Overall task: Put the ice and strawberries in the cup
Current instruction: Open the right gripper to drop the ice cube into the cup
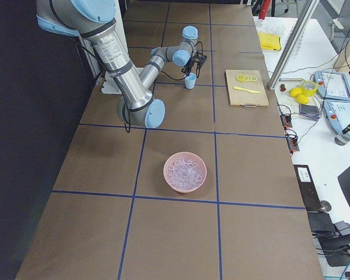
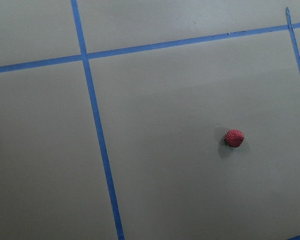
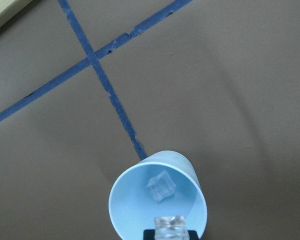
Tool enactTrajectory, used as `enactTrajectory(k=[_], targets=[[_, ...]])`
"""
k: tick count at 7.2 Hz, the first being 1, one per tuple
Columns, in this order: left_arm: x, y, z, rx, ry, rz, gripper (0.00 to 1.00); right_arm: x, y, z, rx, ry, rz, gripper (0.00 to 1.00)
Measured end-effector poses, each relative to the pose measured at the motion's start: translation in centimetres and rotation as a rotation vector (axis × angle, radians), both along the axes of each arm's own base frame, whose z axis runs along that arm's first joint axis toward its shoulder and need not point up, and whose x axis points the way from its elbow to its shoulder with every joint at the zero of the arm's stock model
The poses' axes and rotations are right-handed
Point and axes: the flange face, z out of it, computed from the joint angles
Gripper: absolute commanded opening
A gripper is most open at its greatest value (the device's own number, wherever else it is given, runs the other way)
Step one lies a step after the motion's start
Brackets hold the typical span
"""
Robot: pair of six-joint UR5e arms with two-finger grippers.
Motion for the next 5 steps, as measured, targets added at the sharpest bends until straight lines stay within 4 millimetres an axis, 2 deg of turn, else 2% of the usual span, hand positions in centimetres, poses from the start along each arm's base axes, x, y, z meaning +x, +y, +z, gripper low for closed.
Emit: enactTrajectory(k=[1,2,5], targets=[[0.01,0.22,-0.18,0.001,0.0,0.0,1.0,-0.19,0.01,0.08,0.003,0.004,0.0,0.6],[0.01,0.4,-0.23,0.001,0.0,0.0,1.0,-0.38,0.03,0.22,0.004,0.008,-0.002,0.71],[0.01,0.57,-0.26,-0.001,0.0,0.0,1.0,-0.85,-0.14,0.82,0.0,0.021,-0.005,0.74]])
